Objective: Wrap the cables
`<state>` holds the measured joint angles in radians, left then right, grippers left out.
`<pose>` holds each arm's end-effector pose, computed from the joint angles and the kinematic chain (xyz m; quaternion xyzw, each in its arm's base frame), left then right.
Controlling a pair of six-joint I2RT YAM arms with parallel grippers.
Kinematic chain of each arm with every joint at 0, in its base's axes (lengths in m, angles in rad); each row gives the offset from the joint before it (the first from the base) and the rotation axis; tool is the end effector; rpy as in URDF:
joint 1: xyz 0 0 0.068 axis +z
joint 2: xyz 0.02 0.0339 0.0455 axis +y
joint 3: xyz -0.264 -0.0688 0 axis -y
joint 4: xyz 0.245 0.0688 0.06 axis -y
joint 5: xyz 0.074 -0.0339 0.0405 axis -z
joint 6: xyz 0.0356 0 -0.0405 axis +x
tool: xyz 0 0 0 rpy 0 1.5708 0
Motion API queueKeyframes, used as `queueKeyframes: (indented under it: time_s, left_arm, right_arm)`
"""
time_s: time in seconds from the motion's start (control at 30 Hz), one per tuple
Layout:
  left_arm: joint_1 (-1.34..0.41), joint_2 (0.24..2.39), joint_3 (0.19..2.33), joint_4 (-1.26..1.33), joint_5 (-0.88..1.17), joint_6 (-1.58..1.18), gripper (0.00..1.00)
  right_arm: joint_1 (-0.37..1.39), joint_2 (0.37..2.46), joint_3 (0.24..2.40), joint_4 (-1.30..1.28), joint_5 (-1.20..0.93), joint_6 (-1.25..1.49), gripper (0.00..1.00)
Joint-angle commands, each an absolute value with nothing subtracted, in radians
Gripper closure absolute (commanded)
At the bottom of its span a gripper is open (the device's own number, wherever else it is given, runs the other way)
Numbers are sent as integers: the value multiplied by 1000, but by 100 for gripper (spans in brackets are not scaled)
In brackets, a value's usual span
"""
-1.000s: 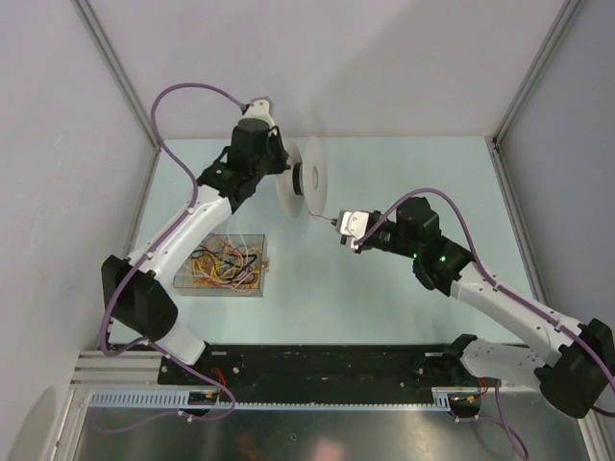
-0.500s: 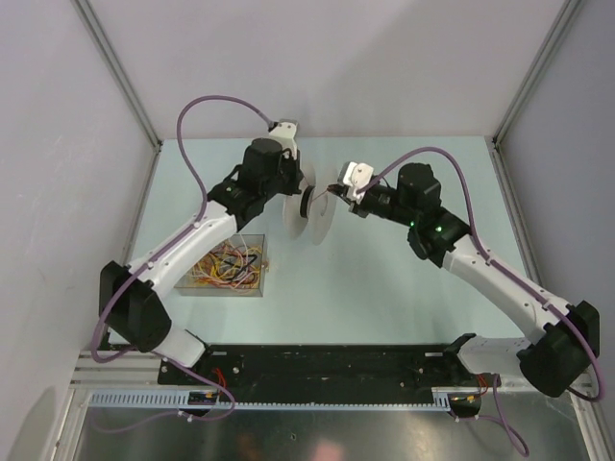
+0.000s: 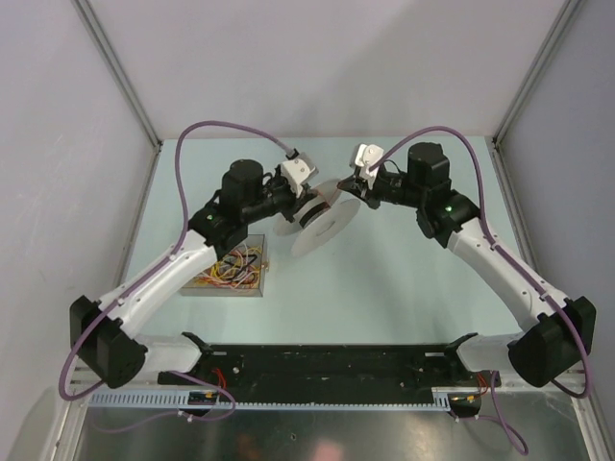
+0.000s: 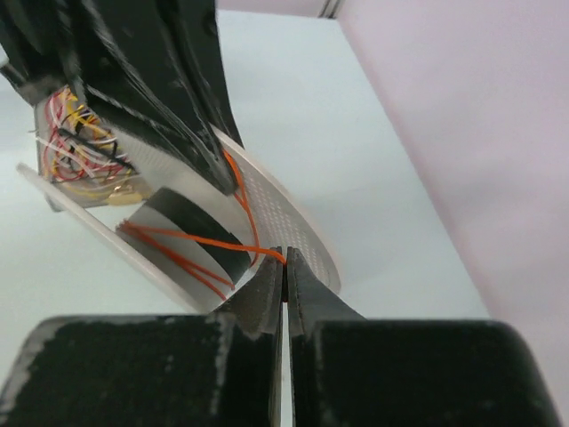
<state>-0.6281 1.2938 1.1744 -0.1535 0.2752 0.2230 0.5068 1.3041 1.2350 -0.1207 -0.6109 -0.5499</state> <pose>0.2391 -0.1856 0.3686 0.4013 0.6846 -0.2275 0.5644 0.2526 0.1636 0.3916 -0.5361 0.5384 0.2187 0.6123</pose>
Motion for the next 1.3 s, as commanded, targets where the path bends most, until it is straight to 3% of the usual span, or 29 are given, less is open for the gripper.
queueKeyframes:
  time_s: [0.0,0.2,0.5,1.27]
  left_arm:
    - [-612,1206,1129,-128,495,421,100]
    - [-549,1144,1126,-97,719,450,100]
    - [-523,1090,1124,-71,875,542,100]
    - [-633,1010,1005,78,837,787,100]
  right_arm:
    - [448,1298,1323,-188,-706,-592,100]
    - [398,1289,1326,-316,-786,-651,100]
    - [351,1302,1304,-397,-812,-611,100]
    - [237,1381,1173,-200,-924,-2,100]
